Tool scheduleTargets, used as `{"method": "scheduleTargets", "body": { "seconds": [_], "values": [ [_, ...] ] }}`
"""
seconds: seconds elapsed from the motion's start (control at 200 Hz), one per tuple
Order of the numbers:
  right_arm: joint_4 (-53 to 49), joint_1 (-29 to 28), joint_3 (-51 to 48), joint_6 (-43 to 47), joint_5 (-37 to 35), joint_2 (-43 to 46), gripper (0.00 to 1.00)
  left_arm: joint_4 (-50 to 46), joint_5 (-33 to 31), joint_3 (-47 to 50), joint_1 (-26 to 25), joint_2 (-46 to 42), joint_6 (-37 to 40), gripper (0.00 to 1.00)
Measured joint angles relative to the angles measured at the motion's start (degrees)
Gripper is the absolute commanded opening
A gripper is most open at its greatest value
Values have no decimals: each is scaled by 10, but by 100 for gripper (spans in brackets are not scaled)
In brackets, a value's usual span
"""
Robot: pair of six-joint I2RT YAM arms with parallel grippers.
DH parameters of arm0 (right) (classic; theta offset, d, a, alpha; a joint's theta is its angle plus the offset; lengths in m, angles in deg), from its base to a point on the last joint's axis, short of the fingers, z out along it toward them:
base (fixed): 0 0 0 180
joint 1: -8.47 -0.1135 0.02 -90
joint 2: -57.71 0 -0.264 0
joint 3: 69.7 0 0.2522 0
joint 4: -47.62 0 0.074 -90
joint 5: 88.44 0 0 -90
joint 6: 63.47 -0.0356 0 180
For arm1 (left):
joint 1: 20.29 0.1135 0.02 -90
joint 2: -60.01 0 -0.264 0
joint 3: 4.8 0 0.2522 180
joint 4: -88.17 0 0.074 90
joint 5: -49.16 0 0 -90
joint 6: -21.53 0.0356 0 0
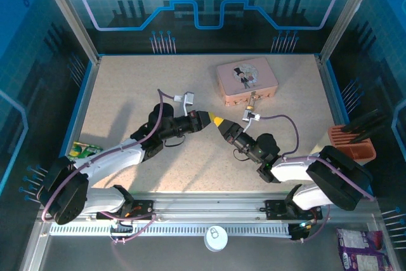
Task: Unlock the padlock with the key
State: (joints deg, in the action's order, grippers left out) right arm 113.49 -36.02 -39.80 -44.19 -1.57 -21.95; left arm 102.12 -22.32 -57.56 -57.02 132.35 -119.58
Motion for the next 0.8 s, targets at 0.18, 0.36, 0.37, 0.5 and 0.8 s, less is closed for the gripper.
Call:
{"method": "scheduleTargets", "body": {
  "seconds": [0.18,0.36,0.37,0.5,0.8],
  "values": [
    [1,-1,0,-4,-5,0,17,0,-2,0,0,0,0,0],
    [1,-1,-11,-6,-9,0,37,-11,-11,0,0,-7,9,0],
    [1,-1,-12,-6,-9,0,37,-12,-12,0,0,-8,10,0],
    [1,0,-19,-8,-9,2,43,-21,-13,0,0,-19,19,0],
    [1,3,-19,5,10,26,51,-21,-6,0,0,-21,17,0]
  ]
}}
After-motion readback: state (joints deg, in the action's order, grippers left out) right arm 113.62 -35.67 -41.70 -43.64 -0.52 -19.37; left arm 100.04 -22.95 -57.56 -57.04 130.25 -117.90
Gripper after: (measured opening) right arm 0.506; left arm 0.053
